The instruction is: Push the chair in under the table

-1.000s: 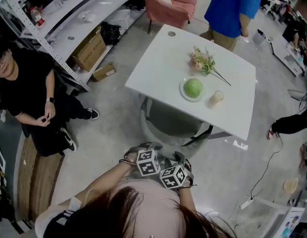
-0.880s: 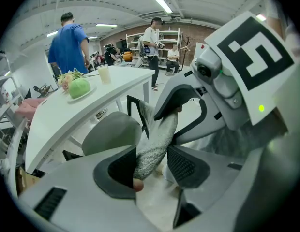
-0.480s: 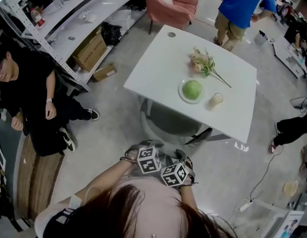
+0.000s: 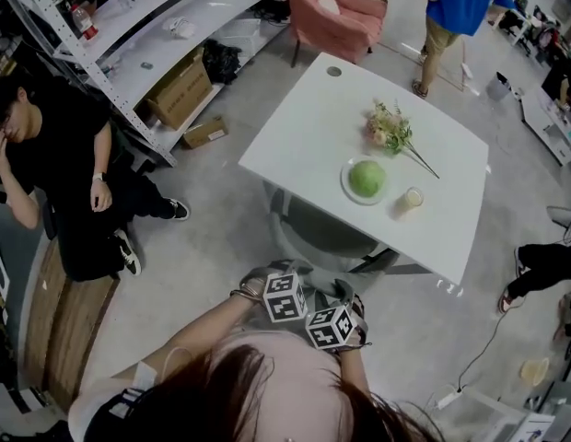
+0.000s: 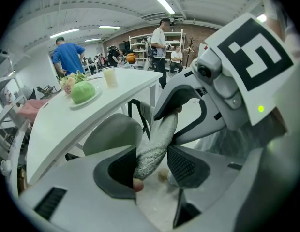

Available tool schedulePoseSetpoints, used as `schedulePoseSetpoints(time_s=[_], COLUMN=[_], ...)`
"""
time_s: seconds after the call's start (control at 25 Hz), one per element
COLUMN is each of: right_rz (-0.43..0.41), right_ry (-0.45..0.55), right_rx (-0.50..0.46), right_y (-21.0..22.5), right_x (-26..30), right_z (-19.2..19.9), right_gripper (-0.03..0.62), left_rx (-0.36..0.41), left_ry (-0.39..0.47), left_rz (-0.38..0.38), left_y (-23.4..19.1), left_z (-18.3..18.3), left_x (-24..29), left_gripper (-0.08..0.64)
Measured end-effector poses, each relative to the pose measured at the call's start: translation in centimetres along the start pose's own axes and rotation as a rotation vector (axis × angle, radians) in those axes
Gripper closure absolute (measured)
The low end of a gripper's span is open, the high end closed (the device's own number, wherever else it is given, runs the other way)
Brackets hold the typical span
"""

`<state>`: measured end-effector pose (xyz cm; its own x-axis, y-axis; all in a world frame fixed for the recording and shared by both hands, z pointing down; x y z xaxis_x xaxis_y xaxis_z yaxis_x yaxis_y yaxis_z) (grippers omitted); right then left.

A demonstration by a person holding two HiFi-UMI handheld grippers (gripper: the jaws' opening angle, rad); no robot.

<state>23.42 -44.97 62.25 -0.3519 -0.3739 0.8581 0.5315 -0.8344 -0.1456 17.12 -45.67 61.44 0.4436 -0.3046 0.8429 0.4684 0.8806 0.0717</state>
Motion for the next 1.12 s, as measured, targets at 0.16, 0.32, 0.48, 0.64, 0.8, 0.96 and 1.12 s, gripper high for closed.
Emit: schedulePoseSetpoints(time_s=[0.16, 0.32, 0.48, 0.64, 0.8, 0.96, 1.12], right_rz=[0.004, 0.012, 0.022, 0.03, 0.028, 0.031, 0.034], right_ry=[0.003, 0.005, 0.009, 0.016, 0.017, 0.018, 0.027], right_rx=[-0.002, -0.013, -0.023, -0.029, -0.035, -0.043, -0.057], right_y=[0.9, 1.7, 2.4, 3.3, 4.1, 5.0, 5.6], right_x=[0.1, 0.4, 0.7, 1.2, 1.4, 1.8, 2.2], right_z=[-0.1, -0.5, -1.0, -1.4, -1.8, -2.3, -2.3], right_gripper=[0.371, 0.371, 0.371, 0.371, 0.371, 0.371, 0.371], left_rx=[0.0, 0.0, 0.0, 0.005, 0.003, -0.001, -0.006], left_ry=[-0.001, 0.01, 0.019, 0.027, 0.029, 0.025, 0.028], left_rz=[-0.001, -0.018, -0.025, -0.04, -0.04, -0.04, -0.052], left_y=[-0.6, -1.4, -2.1, -3.2, -3.9, -4.8, -5.3], left_z=[-0.7, -1.0, -1.3, -1.7, -2.1, -2.5, -2.7], left_x=[0.3, 0.5, 0.6, 1.0, 1.2, 1.6, 2.0], left_gripper=[0.357, 0.357, 0.357, 0.357, 0.357, 0.357, 0.356])
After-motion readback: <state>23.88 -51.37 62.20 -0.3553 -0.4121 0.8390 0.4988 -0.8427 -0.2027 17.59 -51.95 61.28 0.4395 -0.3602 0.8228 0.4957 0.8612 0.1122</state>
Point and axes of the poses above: the fingertips, and each gripper's own axes: x forward along the fingers, y to its right, z out of its underside, the point moved 5 cm from there along -x, backward along the fingers, and after that the axes turned 4 degrees about -z, right-handed, at the moved point
